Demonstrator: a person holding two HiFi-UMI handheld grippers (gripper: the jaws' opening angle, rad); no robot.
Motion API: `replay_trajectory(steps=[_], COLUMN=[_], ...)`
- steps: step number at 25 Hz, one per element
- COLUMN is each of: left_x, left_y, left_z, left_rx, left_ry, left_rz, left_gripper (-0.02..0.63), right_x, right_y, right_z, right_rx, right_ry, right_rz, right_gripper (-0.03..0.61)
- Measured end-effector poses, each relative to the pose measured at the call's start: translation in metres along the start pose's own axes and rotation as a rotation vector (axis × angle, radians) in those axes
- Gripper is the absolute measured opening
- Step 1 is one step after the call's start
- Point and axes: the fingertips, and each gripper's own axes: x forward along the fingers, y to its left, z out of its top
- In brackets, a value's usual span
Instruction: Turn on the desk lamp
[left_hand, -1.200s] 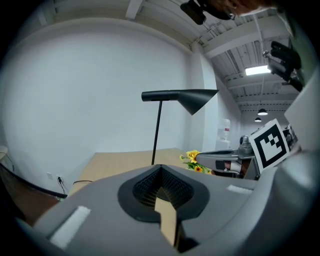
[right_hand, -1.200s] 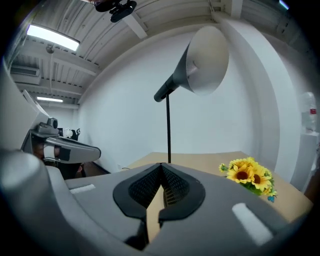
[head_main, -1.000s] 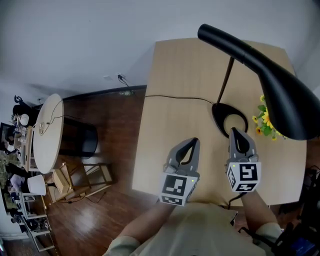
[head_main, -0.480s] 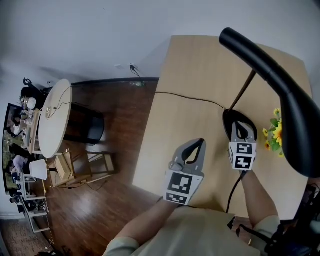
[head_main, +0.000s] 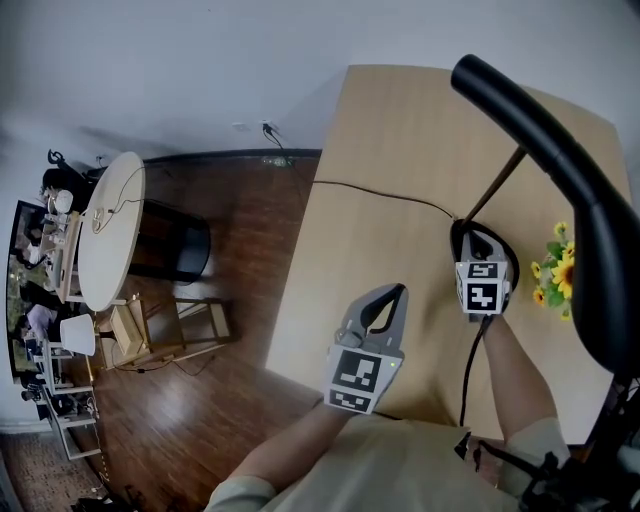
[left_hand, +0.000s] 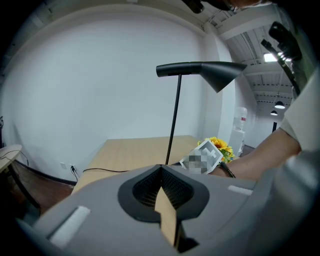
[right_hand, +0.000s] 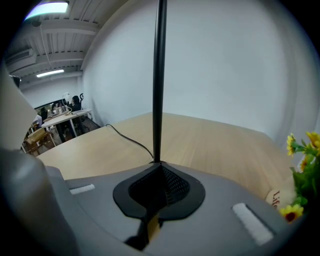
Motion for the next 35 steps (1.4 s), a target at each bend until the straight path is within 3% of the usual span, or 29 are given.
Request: replay_trajectory(steps=[9,12,15,24,35], left_x=[0.005,0.004,0.001,-0.009,-0.039], left_y=[0.001,-0.004,-0.003,-0.004,-0.009], left_z=[0.002,0.003,0.004,0.002,0.001], left_rx=[-0.01,-0.007,-0.004,-0.017,-0.03], left_ry=[0.003,-0.003,-0.016,-0.055,-0.121], left_rz=[-0.006,-0.019,-0.025,-0.079,-0.202], left_gripper=[0.0,0.0,0.0,0.0,0.0], right_x=[0.01,0.008,-0.002,-0.074,-0.17], right_y=[-0.001,-0.003,-0.007,0.009,0.045], right_z=[-0.007,-0.009,-0.004,0.034,0.037], right_rx=[-0.014,0.033,0.085,0.087,0.136], right_ry=[0.043,0.034,0.002,-0.173,-0.27], right_rz=[0.003,0.005,-0.005,-0.049,-0.129], right_gripper=[0.0,0.0,0.0,0.0,0.0])
